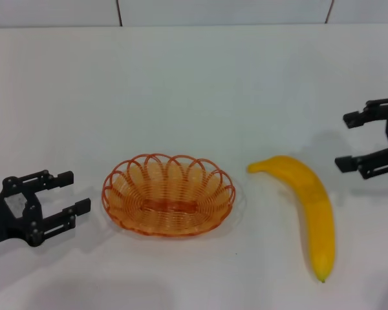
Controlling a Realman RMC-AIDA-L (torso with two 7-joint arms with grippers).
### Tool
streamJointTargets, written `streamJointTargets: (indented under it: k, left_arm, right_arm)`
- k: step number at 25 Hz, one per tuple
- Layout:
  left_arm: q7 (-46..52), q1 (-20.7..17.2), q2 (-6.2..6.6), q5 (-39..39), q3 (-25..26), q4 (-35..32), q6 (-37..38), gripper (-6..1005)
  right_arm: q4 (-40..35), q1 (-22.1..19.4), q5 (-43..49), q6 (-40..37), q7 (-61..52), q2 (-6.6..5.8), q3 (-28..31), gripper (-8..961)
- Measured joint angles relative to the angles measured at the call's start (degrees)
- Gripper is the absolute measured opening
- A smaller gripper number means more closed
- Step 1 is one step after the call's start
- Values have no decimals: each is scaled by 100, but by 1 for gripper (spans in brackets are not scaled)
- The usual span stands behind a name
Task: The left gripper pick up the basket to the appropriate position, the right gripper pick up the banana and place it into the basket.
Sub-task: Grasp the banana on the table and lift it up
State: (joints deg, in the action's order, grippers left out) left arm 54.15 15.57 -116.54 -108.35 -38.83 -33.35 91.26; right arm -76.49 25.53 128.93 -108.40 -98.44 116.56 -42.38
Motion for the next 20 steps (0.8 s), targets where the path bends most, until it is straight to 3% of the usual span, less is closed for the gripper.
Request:
streamJointTargets:
  k: [5,10,20]
  left_arm:
    - [-1,18,0,14,3,4,12,604]
    - [-2,19,0,9,7,5,9,604]
    - [-15,23,0,-17,7,16,11,604]
  right_arm:
    - [-223,-24,7,231,-226,1,-908,888]
    - [17,-25,85,828,-293,-2,-1805,888]
    - [920,21,310,1902,-601,-12,-2123,888]
